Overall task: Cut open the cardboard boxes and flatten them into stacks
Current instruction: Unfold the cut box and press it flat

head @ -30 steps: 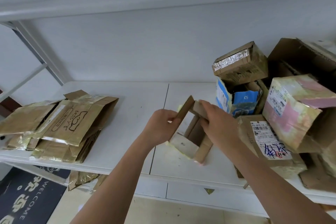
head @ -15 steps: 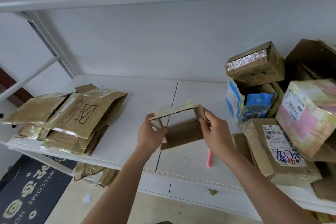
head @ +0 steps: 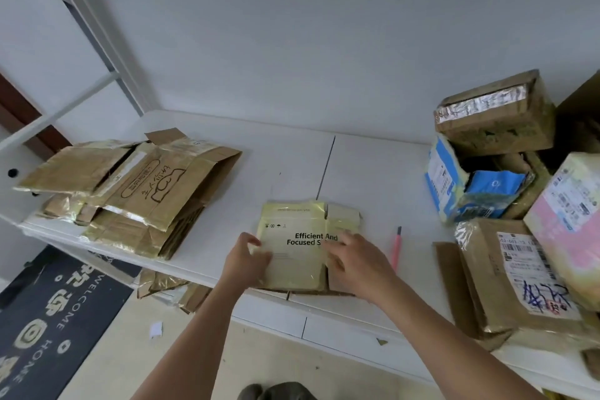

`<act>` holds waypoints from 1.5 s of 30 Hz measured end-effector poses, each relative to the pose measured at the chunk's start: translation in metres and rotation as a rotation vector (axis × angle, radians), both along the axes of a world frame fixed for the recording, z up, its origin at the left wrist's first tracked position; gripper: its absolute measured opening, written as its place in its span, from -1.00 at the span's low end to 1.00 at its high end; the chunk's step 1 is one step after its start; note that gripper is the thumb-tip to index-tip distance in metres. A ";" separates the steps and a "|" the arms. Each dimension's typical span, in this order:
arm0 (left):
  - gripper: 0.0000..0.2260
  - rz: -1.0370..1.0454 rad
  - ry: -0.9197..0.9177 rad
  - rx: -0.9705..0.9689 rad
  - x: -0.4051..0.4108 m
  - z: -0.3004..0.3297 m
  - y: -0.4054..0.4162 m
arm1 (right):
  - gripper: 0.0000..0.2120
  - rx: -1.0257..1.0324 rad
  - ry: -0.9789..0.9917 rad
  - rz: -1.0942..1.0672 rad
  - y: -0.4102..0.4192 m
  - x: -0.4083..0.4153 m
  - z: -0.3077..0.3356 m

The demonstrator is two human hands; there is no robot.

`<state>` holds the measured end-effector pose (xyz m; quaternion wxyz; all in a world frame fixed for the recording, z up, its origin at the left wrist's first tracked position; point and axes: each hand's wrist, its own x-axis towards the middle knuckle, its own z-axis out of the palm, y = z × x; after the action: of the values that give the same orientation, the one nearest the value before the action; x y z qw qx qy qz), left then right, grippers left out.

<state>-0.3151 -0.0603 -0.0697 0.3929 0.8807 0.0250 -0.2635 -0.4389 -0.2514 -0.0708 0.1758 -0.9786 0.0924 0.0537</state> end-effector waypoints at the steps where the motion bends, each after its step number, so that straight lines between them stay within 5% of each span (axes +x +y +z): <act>1: -0.81 -0.025 -0.019 0.076 0.000 -0.004 -0.004 | -0.64 -0.013 0.018 0.006 0.004 0.004 -0.005; 4: -0.72 -0.039 -0.066 0.235 0.002 -0.015 -0.013 | -0.55 0.019 0.195 -0.005 0.015 0.011 -0.024; 13: -0.69 -0.016 -0.033 0.185 0.013 -0.009 -0.015 | -0.57 0.056 0.259 -0.026 0.006 0.016 -0.028; 17: -0.73 -0.065 -0.104 0.022 0.016 0.018 -0.013 | -0.76 0.072 -0.082 -0.169 -0.007 0.026 0.000; 20: -0.67 -0.214 -0.267 -0.055 0.026 0.053 -0.006 | -0.35 -0.085 -0.404 -0.218 -0.022 0.036 0.033; 22: -0.65 -0.299 -0.374 -0.096 0.034 0.079 0.004 | -0.17 0.105 -0.390 -0.140 -0.026 0.040 0.059; 24: -0.66 -0.325 -0.471 -0.154 0.043 0.106 0.019 | -0.21 0.381 -0.235 -0.067 -0.020 0.047 0.083; 27: -0.61 -0.189 -0.623 -0.237 0.062 0.137 0.050 | -0.33 0.453 -0.415 -0.108 0.008 0.067 0.107; 30: -0.27 -0.036 -0.770 -0.166 0.087 0.152 0.092 | -0.37 0.611 -0.569 -0.206 0.052 0.102 0.118; 37: -0.27 0.059 -0.400 -0.315 0.147 0.126 0.195 | -0.39 0.931 -0.570 -0.406 0.179 0.215 0.102; 42: -0.65 0.181 -0.503 -0.268 0.229 0.122 0.277 | -0.24 0.763 -0.462 -0.287 0.281 0.302 0.094; 45: -0.58 0.213 -0.481 -0.147 0.279 0.116 0.311 | -0.43 0.559 -0.390 -0.194 0.322 0.348 0.086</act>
<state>-0.0359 0.2508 0.0461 0.4760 0.8794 0.0042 -0.0048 -0.0914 0.0702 0.0150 0.4555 -0.8712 0.1311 -0.1280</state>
